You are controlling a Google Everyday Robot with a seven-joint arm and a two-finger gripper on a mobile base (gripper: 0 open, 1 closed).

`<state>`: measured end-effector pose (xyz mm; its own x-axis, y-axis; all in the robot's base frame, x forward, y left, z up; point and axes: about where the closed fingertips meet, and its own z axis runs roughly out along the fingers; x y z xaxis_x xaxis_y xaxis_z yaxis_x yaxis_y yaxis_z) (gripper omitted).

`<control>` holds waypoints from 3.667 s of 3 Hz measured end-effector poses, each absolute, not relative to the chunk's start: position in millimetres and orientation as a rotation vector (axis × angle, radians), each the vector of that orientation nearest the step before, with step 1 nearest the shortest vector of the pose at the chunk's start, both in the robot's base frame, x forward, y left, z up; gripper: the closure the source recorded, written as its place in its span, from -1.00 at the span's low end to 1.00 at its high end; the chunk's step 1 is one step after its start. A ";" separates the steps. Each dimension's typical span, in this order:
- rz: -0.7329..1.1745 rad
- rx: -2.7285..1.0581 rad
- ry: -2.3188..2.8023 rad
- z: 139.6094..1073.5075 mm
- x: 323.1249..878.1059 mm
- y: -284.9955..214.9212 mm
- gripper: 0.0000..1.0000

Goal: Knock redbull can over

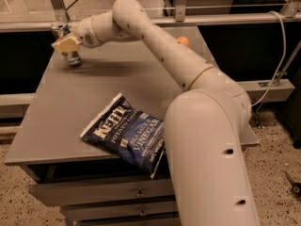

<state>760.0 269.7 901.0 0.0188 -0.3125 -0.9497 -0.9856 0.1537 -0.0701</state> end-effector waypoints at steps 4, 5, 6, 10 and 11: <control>0.230 -2.007 1.611 901.6 736.0 125.4 0.83; 0.202 -2.134 1.614 884.5 731.7 124.8 0.36; 0.206 -2.218 1.600 872.1 727.1 128.9 -0.11; 0.374 -2.245 1.516 860.6 714.2 139.2 -1.00; 0.492 -2.070 1.491 885.0 714.9 122.6 -1.00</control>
Offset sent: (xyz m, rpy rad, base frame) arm -0.0215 -0.1893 0.0427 -0.7248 -0.2698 0.0625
